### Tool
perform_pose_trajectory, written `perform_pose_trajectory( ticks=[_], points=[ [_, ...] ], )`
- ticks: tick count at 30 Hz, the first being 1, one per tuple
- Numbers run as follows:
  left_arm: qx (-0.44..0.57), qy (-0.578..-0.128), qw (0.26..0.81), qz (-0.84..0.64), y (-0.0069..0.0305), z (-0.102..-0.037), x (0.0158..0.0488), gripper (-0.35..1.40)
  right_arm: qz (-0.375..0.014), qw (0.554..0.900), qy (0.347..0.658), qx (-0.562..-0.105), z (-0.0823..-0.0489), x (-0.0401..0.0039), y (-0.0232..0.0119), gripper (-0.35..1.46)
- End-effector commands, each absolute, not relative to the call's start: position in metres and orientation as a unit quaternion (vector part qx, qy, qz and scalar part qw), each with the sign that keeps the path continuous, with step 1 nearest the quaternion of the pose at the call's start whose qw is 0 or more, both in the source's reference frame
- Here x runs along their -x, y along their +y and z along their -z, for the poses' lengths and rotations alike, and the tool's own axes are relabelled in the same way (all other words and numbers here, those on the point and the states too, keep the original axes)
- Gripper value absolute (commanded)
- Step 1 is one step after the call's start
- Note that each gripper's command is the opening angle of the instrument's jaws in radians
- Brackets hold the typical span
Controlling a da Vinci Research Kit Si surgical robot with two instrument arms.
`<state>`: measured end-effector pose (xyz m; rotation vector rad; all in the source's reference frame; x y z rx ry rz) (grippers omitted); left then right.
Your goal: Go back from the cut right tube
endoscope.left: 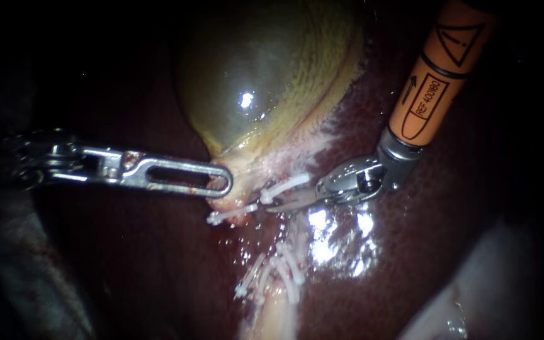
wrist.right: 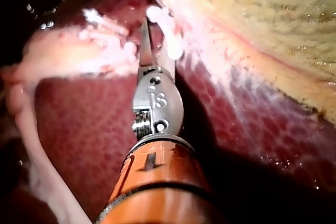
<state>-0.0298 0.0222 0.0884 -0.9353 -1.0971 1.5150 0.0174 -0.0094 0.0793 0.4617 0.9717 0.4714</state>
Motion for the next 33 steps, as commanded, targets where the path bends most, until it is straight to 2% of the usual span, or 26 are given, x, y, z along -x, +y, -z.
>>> perform_pose_trajectory(
  ticks=[1,13,25,33],
  points=[
    [0.387,-0.454,0.501,-0.627,0.0222,-0.0884,0.0298,-0.35,-0.222,0.832,0.459,-0.218,-0.0793,-0.0174,-0.0094,0.56],
    [0.387,-0.454,0.501,-0.627,0.0222,-0.0884,0.0298,-0.35,-0.219,0.832,0.46,-0.221,-0.0785,-0.0165,-0.0099,0.61],
    [0.387,-0.454,0.501,-0.627,0.0222,-0.0885,0.0298,-0.35,-0.212,0.831,0.461,-0.229,-0.0764,-0.0131,-0.0098,0.57],
    [0.387,-0.454,0.501,-0.627,0.0223,-0.0887,0.0297,-0.35,-0.212,0.821,0.476,-0.233,-0.0746,-0.0103,-0.009,0.52]
  ],
)
